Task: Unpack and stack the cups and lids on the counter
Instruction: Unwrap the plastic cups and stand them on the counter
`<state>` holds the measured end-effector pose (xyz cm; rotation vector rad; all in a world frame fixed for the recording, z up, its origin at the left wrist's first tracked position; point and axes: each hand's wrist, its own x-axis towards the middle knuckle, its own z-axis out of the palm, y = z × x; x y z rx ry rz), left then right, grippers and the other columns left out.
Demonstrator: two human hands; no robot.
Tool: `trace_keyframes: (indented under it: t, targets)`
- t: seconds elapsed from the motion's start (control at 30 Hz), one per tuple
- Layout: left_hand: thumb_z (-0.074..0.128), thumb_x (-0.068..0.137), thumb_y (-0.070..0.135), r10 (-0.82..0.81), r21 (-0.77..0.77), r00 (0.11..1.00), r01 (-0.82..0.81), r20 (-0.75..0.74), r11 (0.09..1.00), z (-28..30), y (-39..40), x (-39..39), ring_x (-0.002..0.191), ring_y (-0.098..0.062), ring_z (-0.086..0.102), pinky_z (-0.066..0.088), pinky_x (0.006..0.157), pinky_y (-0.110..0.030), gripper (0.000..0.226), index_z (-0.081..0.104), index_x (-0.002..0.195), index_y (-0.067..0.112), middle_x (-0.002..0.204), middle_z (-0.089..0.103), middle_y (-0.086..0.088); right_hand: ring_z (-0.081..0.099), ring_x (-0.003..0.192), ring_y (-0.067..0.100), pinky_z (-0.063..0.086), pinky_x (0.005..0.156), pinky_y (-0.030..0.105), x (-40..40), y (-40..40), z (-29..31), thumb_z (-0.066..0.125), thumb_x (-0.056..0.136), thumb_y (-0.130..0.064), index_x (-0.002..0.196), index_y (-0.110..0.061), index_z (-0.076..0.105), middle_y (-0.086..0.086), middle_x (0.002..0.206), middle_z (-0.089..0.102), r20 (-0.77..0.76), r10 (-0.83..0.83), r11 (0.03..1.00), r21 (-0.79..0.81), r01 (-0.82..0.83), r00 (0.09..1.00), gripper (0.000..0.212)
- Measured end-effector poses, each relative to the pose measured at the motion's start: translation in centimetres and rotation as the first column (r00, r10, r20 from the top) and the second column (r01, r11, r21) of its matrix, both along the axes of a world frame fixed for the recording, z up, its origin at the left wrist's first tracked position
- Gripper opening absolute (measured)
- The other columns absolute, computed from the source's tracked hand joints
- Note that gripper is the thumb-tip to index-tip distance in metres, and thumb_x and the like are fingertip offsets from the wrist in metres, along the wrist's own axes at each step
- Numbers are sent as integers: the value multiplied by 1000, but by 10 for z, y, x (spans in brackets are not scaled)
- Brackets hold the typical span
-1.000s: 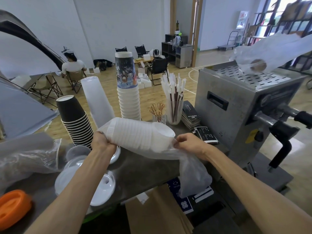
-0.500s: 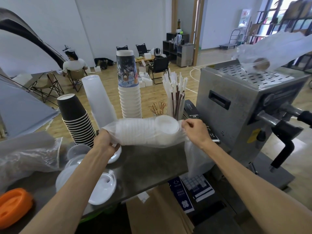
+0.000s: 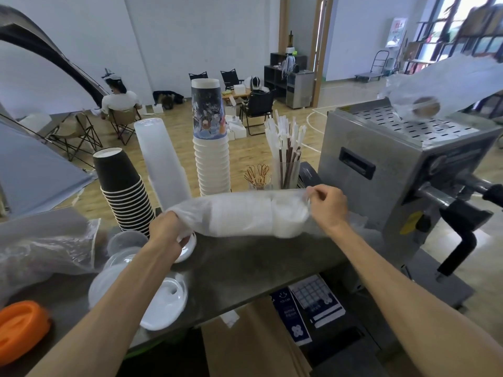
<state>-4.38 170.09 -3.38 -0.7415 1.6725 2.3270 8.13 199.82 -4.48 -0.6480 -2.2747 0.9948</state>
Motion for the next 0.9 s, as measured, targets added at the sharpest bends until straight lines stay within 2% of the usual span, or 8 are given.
trace_keyframes:
  t: [0.17, 0.4, 0.53, 0.63, 0.73, 0.8, 0.87, 0.9]
  targets:
    - [51, 100, 10, -63, 39, 991, 68, -116, 997, -1, -1, 0, 89, -23, 59, 49, 92, -40, 35, 56, 135, 11, 101, 64, -6, 67, 88, 22, 55, 83, 40, -5, 6, 0, 63, 100, -30, 96, -14, 78, 1, 92, 75, 8, -4, 1000, 7, 4, 1000, 22]
    - [57, 83, 0, -217, 383, 959, 273, -183, 883, -2, -14, -15, 131, -35, 55, 50, 103, -49, 65, 44, 147, 2, 141, 58, -18, 67, 106, 19, 53, 96, 40, 1, 6, -16, 62, 99, -32, 106, -17, 75, -3, 104, 74, 34, 104, 968, -234, -93, 994, 21]
    - [43, 97, 1, -137, 549, 985, 170, -100, 818, -11, -11, -13, 126, -29, 59, 56, 93, -42, 48, 45, 144, 3, 122, 66, -17, 49, 127, 12, 42, 108, 38, 23, -19, -33, 69, 89, -54, 146, -27, 47, -11, 137, 51, 168, 325, 927, -251, -279, 930, 67]
    - [36, 99, 7, -152, 555, 976, 214, -157, 804, -13, -2, -1, 95, -26, 70, 62, 70, -36, 35, 54, 129, 6, 103, 70, -12, 38, 125, 11, 39, 103, 38, 29, -29, -37, 80, 77, -57, 155, -29, 31, -6, 150, 36, 262, 320, 947, -107, -302, 911, 96]
    - [35, 90, 10, -324, 549, 929, 369, -181, 750, -8, -5, 6, 56, -18, 67, 58, 52, -28, 21, 55, 86, 10, 62, 64, -5, 34, 126, 11, 39, 105, 42, 28, -29, -39, 79, 71, -62, 155, -31, 29, -7, 153, 33, 290, 302, 952, -41, -304, 908, 103]
    - [31, 97, 14, -490, 537, 822, 564, -290, 628, -9, -6, 5, 66, -22, 71, 61, 63, -35, 37, 64, 87, 1, 69, 69, -10, 37, 133, 16, 39, 111, 50, 26, -27, -40, 77, 67, -68, 154, -32, 29, -5, 152, 35, 314, 288, 956, -32, -293, 905, 106]
    - [70, 90, 27, -593, 364, 752, 659, -288, 659, -6, -3, 0, 79, -21, 73, 62, 70, -34, 38, 64, 107, -6, 86, 71, -11, 38, 136, 19, 40, 111, 53, 27, -26, -41, 74, 67, -70, 155, -31, 28, -3, 153, 34, 321, 283, 957, -34, -288, 904, 106]
    - [89, 70, 28, -658, 219, 714, 700, -240, 680, -7, -3, 1, 81, -18, 72, 61, 68, -30, 63, 61, 113, -8, 89, 71, -10, 37, 137, 20, 39, 112, 52, 27, -24, -42, 73, 68, -70, 155, -30, 28, -2, 154, 33, 329, 282, 958, -37, -286, 901, 106]
